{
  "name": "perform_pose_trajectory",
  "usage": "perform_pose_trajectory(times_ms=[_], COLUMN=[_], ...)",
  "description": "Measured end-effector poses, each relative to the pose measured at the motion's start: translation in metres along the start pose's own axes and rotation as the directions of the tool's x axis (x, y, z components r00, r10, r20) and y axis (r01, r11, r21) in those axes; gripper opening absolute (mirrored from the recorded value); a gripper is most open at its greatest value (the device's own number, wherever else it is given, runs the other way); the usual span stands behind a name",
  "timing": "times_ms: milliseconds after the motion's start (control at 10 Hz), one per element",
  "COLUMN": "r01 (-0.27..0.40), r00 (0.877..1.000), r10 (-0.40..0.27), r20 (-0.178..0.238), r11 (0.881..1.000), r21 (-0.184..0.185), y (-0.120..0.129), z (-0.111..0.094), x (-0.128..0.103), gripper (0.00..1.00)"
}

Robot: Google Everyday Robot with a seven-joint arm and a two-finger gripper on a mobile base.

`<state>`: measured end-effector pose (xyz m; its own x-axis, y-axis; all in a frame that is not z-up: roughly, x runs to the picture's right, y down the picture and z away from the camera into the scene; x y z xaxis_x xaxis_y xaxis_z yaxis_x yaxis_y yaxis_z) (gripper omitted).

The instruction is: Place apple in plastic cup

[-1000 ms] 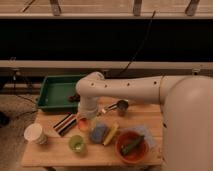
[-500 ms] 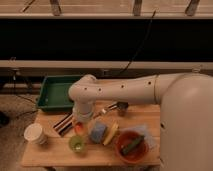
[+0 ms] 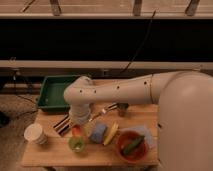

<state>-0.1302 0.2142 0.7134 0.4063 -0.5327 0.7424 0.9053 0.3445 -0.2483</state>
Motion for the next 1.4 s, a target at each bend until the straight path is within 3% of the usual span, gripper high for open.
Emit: perform_pose_trajectory(times_ms=[600,800,1200,1400], r01=[0.029,0.033,0.038,0.039], r00=[1.0,0.999,0.999,0.999], r10=[-0.029,-0.033,-0.038,-0.039], r20=[-0.002,-0.001,0.0,0.001], r11=[0.999,0.999,0.999,0.999], r21=[-0.014,-0.019,-0.022,-0.02], y=[0.001,0.001,0.0,0.0], z=[0.012,0.014,0.017,0.017], x=[-0.018,-0.021,-0.026,-0.027], gripper=[0.03,0.18,0.61,0.77])
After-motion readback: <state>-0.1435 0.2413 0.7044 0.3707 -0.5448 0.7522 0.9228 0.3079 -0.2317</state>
